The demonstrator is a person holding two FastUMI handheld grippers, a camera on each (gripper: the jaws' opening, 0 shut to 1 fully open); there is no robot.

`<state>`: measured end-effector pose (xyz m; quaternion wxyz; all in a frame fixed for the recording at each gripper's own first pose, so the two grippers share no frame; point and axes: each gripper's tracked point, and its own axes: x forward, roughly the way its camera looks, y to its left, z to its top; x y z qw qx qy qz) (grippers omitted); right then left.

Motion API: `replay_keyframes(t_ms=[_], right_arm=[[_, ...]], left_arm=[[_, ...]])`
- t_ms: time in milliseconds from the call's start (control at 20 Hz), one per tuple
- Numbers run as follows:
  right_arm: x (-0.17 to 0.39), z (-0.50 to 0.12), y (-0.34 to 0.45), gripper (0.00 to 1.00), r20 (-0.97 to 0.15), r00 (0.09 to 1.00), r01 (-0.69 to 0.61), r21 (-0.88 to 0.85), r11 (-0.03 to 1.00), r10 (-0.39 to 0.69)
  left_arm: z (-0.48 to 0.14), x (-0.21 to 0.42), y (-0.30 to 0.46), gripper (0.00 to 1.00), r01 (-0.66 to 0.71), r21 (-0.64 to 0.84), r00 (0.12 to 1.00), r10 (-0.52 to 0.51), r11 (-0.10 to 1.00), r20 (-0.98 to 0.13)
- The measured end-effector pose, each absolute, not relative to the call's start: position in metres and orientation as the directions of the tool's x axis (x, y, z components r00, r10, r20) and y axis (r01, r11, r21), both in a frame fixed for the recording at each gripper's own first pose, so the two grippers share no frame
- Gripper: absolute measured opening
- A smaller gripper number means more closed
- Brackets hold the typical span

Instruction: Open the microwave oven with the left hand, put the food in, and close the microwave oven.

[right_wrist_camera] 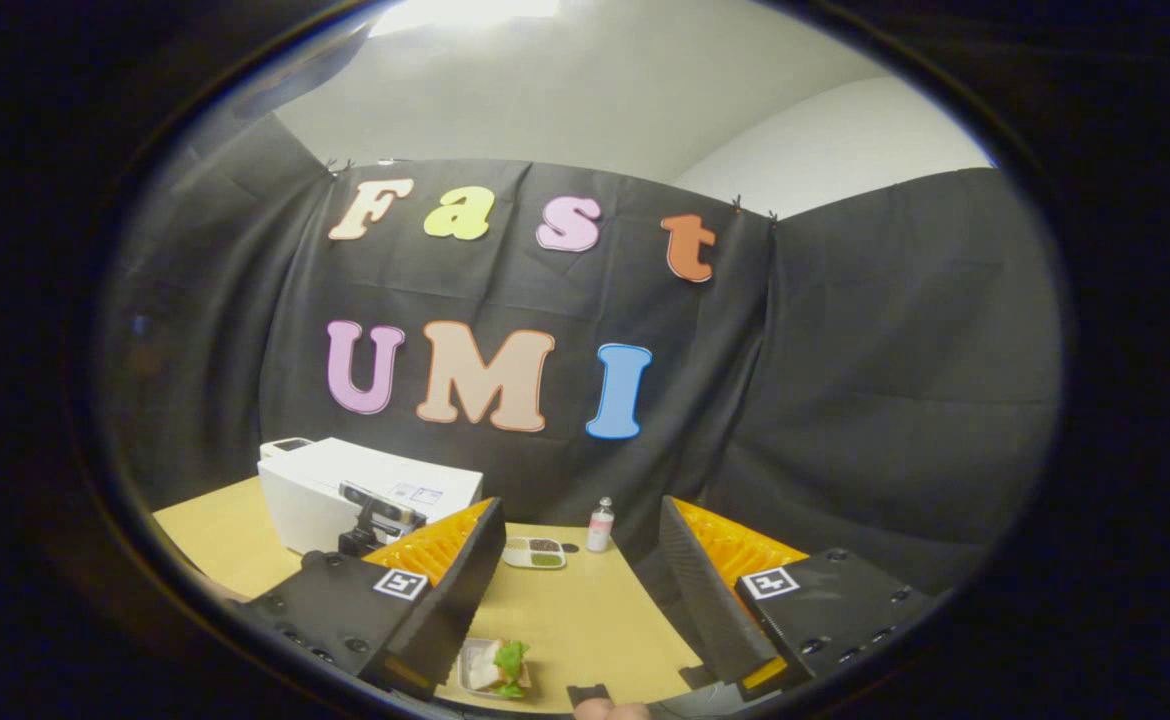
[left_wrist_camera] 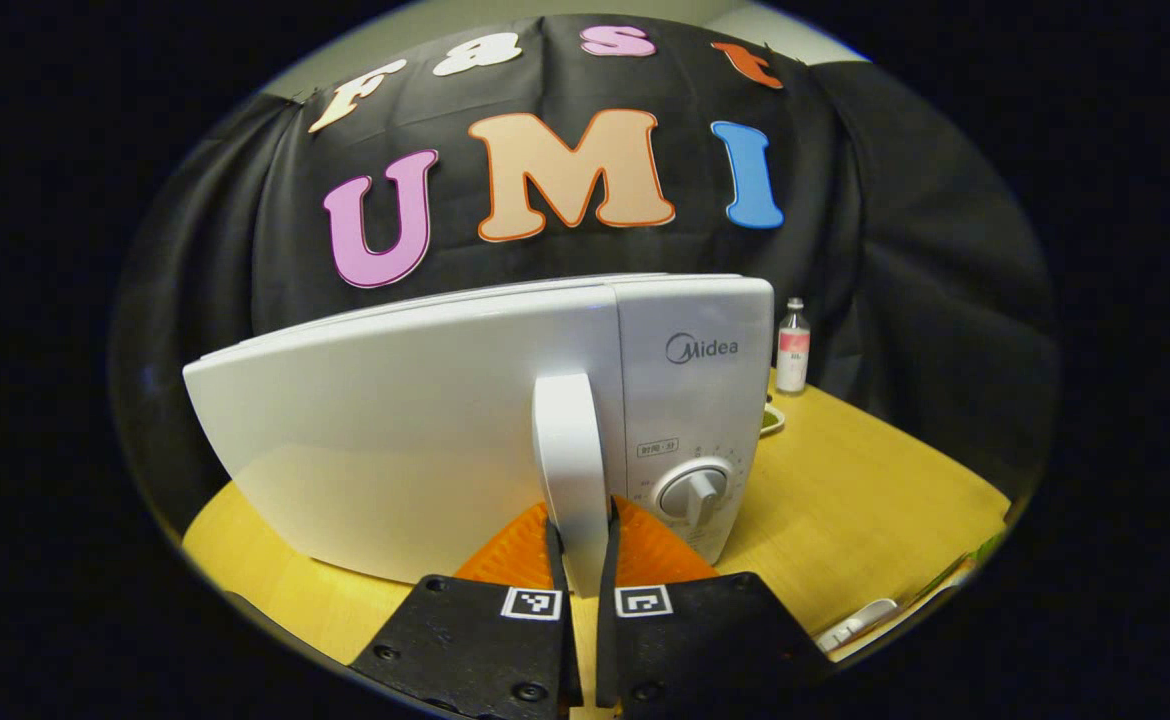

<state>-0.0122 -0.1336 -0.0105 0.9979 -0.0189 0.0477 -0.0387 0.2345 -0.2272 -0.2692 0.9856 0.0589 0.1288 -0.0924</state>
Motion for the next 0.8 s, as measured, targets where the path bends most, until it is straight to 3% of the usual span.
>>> replay_keyframes(t_ms=[200,300,600,800], right_arm=[[-0.028,-0.004,-0.125,0.97,-0.079,0.994,0.074,-0.006,0.997,-0.075],[-0.030,-0.002,-0.121,0.97,-0.066,0.995,0.068,-0.007,0.998,-0.068],[-0.020,-0.013,-0.090,0.97,-0.070,0.997,-0.018,0.016,1.000,0.019],[-0.004,-0.016,-0.058,0.97,-0.059,0.994,-0.090,0.026,0.996,0.092]], left_arm=[[-0.277,0.217,-0.225,0.01,0.256,0.061,0.908,-0.218,0.965,-0.357],[-0.261,0.184,-0.217,0.01,0.292,0.073,0.920,-0.259,0.954,-0.294],[-0.268,0.087,-0.163,0.01,0.374,0.045,0.874,-0.336,0.926,-0.352],[-0.269,0.038,-0.104,0.01,0.342,0.036,0.868,-0.301,0.939,-0.396]])
